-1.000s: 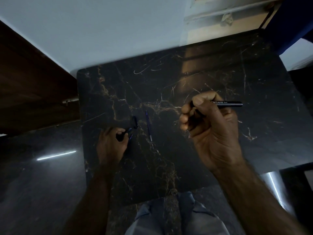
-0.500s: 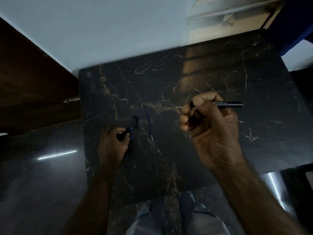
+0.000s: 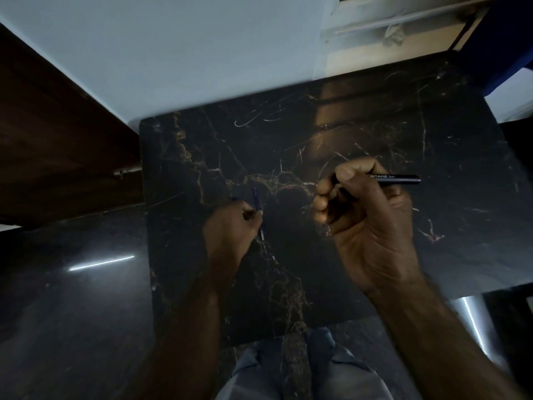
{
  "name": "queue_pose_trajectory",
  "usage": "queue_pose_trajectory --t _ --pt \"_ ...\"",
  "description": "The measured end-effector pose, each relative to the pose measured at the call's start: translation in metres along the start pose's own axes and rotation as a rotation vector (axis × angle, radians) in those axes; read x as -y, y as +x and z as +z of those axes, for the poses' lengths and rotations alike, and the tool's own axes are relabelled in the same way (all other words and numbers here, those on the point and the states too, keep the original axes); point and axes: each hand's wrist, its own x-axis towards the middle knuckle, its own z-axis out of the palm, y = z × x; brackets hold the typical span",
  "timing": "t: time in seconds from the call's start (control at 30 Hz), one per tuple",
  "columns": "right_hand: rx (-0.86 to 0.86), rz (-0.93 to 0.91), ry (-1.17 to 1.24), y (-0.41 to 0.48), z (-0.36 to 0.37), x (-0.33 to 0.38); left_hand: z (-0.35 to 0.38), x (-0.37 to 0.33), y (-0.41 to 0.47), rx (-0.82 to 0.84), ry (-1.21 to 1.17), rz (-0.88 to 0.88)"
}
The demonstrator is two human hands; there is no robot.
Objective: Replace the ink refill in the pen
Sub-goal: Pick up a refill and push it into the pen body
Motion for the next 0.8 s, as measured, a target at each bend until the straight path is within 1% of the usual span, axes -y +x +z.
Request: queue_pose_trajectory --t 0.07,0.17,0.33,0.5,0.57,0.6,0.63,0.67,0.77,0.8 --pt "0.010 -0.012 0.008 -0.001 0.001 0.002 0.004 -0.009 0.008 0.063 0.048 -0.060" --pt "0.006 -0.026 0.016 -0.001 -0.004 0.006 0.009 -0.016 0.014 0.138 0.141 -0.098" --pt "-0.035 -0.012 0.011 -0.006 -0.014 0.007 0.016 -0.018 0.019 0.165 0.200 -0.115" --pt "-0.026 -0.016 0.025 -0.010 -0.014 0.009 0.016 -0.023 0.025 0.206 0.213 -0.158" --pt "-0.019 -0.026 0.022 -0.011 -0.015 0.012 0.013 -0.026 0.024 0.236 0.165 -0.168" --pt "-0.016 -0.029 0.020 -0.011 -0.016 0.014 0.007 -0.030 0.022 0.245 0.106 -0.164" --pt "-0.016 -0.031 0.019 -0.011 -0.017 0.016 -0.001 -0.034 0.020 0.239 -0.004 -0.153" --pt "-0.022 -0.033 0.016 -0.011 -0.018 0.018 -0.012 -0.043 0.016 0.215 -0.183 -0.139" --pt "-0.059 -0.034 -0.002 -0.012 -0.022 0.022 -0.053 -0.075 -0.003 0.007 -0.926 -0.125" --pt "-0.070 -0.026 -0.006 -0.012 -0.022 0.022 -0.068 -0.087 -0.012 -0.051 -1.111 -0.125"
